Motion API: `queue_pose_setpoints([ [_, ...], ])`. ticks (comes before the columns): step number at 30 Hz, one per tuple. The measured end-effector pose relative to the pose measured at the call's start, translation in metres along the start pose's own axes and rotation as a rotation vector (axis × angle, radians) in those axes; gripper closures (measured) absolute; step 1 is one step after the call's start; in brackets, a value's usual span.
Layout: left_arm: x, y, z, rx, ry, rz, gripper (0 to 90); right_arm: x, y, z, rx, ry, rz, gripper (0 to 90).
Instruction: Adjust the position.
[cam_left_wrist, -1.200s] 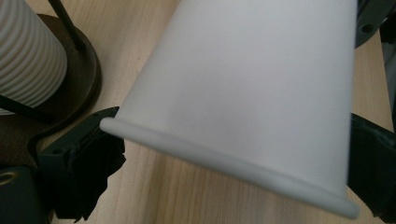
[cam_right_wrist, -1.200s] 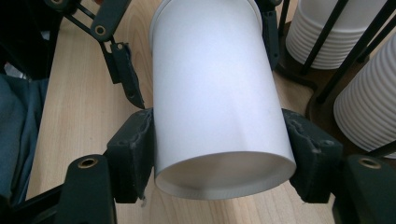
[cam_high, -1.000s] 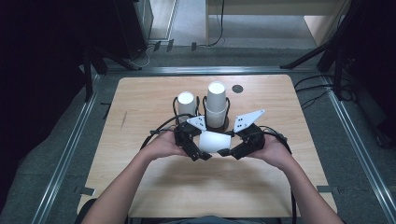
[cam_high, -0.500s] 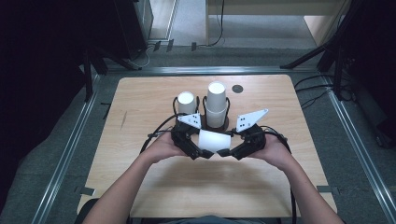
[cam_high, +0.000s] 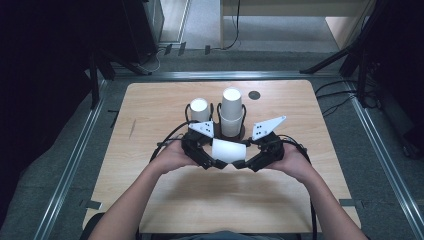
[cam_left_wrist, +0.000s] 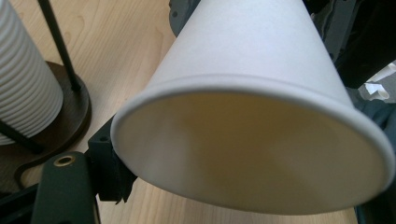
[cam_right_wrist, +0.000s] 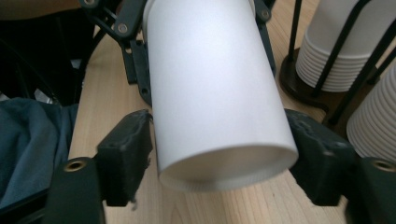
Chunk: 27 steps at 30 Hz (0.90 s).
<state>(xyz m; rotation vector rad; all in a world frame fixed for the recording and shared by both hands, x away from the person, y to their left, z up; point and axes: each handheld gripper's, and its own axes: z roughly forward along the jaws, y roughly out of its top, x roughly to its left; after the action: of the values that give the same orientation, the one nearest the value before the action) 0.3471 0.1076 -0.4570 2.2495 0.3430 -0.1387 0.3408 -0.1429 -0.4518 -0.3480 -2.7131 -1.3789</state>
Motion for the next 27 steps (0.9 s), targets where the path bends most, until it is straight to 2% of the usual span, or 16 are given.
queue_pose_setpoints([
  [3, 0.003, 0.000, -0.009, -0.004, 0.003, -0.017, 20.8, 0.000, -0.001, 0.000, 0.009, -0.012, -0.006, 24.8],
  [8, 0.002, 0.006, -0.021, 0.016, 0.041, 0.003, 20.8, -0.002, -0.002, 0.002, 0.030, -0.036, -0.001, 24.5],
  [11, 0.002, 0.011, -0.025, 0.049, 0.061, 0.017, 20.8, -0.002, -0.003, 0.005, 0.051, -0.050, -0.003, 24.5],
  [20, 0.005, 0.017, -0.022, 0.157, 0.089, 0.048, 20.9, -0.004, -0.004, 0.010, 0.072, -0.081, -0.013, 24.4],
  [22, 0.005, 0.018, -0.020, 0.180, 0.114, 0.051, 20.8, -0.004, -0.004, 0.010, 0.076, -0.085, -0.016, 24.3],
  [27, 0.008, 0.016, -0.014, 0.225, 0.115, 0.026, 20.8, -0.003, -0.004, 0.012, 0.084, -0.093, -0.032, 24.9],
])
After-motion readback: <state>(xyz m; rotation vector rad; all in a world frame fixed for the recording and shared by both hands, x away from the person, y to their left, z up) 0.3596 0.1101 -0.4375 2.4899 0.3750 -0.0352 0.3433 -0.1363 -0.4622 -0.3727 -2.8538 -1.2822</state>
